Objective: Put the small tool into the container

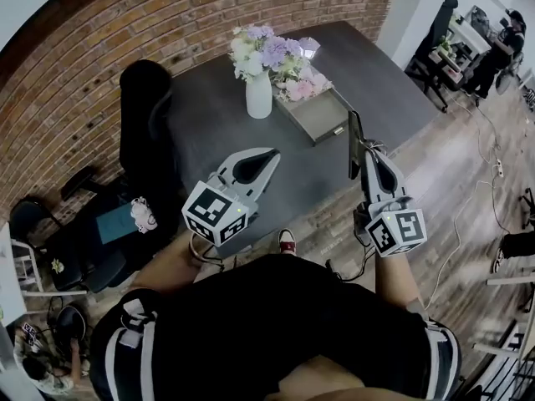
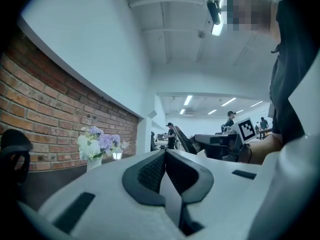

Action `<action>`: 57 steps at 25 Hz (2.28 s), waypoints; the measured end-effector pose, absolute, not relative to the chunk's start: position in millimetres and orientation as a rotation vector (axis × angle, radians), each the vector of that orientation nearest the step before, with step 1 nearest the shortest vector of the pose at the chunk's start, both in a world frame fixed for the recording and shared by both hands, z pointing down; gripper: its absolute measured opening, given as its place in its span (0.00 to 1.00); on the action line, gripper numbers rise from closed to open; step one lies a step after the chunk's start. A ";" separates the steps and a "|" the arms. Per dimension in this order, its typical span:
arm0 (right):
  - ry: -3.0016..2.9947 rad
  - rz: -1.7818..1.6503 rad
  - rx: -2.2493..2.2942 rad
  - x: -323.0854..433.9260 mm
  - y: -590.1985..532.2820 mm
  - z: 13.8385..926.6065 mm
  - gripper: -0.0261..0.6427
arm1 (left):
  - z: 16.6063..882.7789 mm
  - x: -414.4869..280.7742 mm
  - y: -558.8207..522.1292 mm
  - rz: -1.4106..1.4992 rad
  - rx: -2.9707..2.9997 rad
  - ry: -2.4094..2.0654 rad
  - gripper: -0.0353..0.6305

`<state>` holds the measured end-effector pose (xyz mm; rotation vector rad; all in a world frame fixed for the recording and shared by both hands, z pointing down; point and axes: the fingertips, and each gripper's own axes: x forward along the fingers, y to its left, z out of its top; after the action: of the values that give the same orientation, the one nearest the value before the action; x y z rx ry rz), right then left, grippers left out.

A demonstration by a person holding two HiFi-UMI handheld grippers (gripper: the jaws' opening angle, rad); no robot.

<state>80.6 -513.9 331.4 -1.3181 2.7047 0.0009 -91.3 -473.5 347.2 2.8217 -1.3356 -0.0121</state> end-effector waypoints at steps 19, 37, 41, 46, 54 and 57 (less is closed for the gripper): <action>2.798 -0.109 -1.213 75.4 -661.0 370.2 0.05 | 371.7 -88.2 -584.8 0.040 2.696 -1.457 0.07; 2.849 -0.376 -1.210 47.1 -758.0 437.3 0.05 | 407.3 -109.1 -645.2 0.155 2.567 -1.506 0.07; 2.858 -0.434 -1.214 39.7 -772.2 457.8 0.05 | 418.6 -114.4 -655.3 0.194 2.540 -1.515 0.07; 2.850 -0.511 -1.209 33.0 -785.7 475.3 0.05 | 440.6 -116.4 -664.9 0.275 2.501 -1.497 0.07; 2.864 -0.629 -1.194 18.8 -804.3 511.4 0.05 | 461.6 -117.5 -681.6 0.315 2.456 -1.478 0.07; 2.879 -0.665 -1.192 11.6 -807.0 526.5 0.05 | 473.8 -118.1 -683.4 0.341 2.431 -1.456 0.07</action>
<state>11.6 -807.0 526.5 -1.1925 2.8786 -0.6654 -118.1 -683.4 473.8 2.4315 -1.4562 0.3411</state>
